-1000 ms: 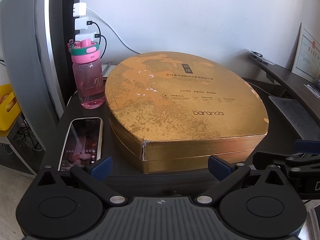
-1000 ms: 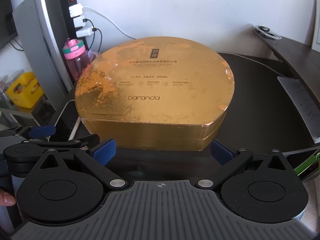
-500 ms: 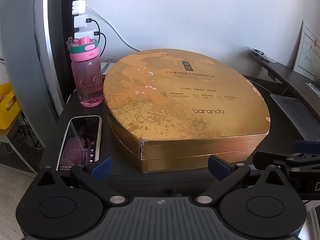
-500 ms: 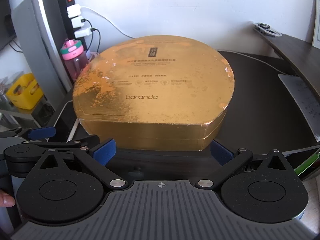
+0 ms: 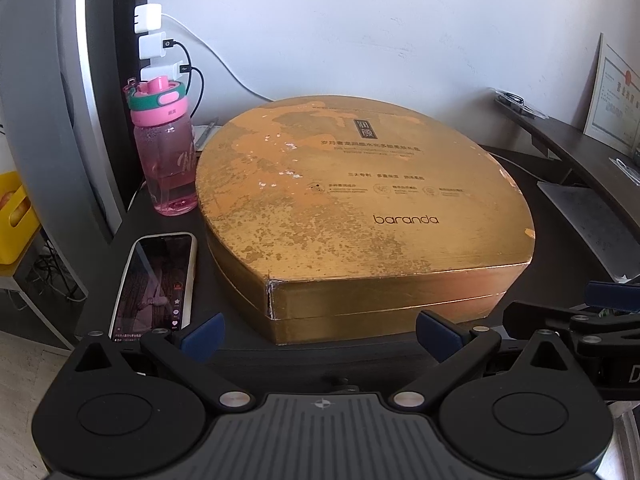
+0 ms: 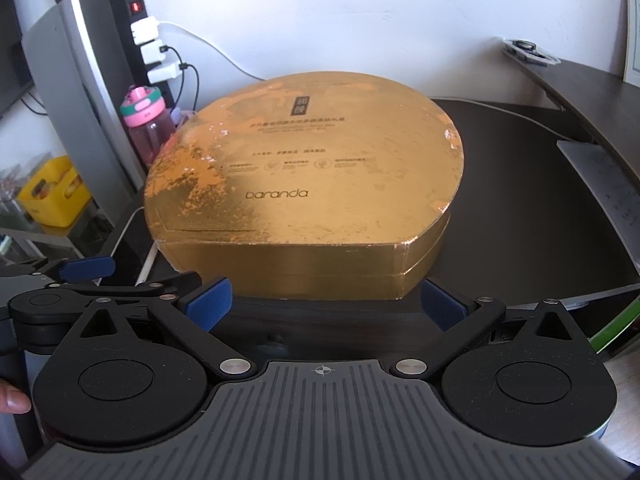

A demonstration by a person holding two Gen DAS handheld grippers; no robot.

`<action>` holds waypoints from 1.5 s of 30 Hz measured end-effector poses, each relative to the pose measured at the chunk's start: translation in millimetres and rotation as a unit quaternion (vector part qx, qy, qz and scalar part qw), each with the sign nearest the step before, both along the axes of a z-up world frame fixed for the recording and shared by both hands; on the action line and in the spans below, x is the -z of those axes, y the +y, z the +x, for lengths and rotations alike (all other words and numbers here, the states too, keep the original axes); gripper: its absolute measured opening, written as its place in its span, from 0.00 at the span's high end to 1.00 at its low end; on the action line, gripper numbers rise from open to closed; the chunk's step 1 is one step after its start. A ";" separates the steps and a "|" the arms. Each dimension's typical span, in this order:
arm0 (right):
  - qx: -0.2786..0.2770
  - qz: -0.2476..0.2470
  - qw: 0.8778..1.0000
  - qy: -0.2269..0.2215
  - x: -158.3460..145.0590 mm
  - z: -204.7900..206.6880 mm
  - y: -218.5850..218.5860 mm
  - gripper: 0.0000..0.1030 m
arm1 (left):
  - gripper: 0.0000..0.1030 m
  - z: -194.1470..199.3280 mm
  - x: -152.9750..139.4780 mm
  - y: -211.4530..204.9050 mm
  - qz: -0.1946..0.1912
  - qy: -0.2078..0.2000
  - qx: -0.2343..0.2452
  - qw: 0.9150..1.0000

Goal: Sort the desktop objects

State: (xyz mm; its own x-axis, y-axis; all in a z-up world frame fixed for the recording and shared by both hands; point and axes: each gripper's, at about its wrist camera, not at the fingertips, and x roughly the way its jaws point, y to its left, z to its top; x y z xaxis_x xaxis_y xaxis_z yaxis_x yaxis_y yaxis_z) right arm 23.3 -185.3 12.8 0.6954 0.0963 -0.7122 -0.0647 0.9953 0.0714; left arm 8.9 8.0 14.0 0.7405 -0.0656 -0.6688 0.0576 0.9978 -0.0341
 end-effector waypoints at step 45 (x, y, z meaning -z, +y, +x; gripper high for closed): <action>0.002 0.012 1.000 0.004 2.8 3.0 -18.5 0.00 | 0.01 4.2 -0.8 -17.6 0.023 0.004 0.001 1.000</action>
State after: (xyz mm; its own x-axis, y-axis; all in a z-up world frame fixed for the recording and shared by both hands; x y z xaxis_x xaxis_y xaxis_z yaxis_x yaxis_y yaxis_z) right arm 26.3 -203.8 10.0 0.6897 0.1098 -0.7157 -0.0591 0.9937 0.0955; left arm 13.1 -9.6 14.8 0.7350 -0.0363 -0.6771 0.0601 0.9981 0.0117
